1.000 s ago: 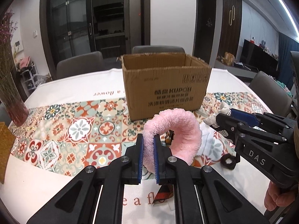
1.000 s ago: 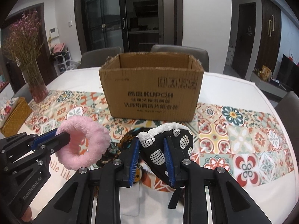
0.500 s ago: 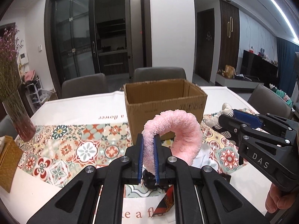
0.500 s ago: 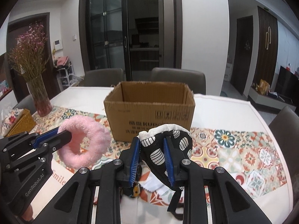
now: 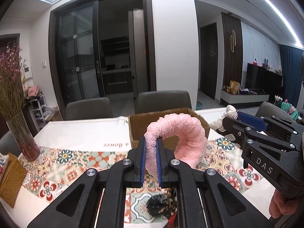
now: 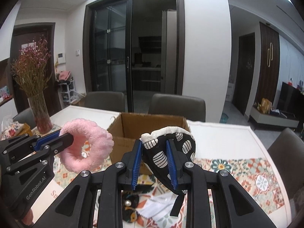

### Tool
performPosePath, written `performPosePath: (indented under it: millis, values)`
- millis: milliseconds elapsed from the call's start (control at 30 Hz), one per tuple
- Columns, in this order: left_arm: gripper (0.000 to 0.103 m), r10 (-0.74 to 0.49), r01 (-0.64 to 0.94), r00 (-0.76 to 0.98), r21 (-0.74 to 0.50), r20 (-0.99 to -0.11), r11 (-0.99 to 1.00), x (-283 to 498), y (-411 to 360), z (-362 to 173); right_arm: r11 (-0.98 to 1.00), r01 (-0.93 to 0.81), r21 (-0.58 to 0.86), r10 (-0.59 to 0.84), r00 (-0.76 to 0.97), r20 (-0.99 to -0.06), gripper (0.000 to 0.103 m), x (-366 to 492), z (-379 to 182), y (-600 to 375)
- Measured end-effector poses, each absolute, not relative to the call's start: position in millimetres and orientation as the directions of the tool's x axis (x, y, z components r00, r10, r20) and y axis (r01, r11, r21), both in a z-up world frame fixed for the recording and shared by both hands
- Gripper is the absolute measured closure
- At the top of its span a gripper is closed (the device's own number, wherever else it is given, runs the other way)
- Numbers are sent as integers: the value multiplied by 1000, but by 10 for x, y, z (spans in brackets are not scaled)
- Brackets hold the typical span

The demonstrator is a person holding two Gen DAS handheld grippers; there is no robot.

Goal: Organize soft objects

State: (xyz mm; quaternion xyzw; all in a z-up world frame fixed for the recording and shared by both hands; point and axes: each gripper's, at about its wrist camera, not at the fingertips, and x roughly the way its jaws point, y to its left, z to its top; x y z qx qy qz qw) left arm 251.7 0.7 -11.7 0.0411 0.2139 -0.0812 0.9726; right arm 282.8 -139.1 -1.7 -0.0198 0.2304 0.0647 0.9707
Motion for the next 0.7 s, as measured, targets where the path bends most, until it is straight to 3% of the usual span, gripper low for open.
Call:
performPosePath:
  millis: [700]
  values:
    - [92,-134,164,933,61,-334,985,2908,-64,186,988,-146,-59,119,938,-324,76,3145,455,-1340]
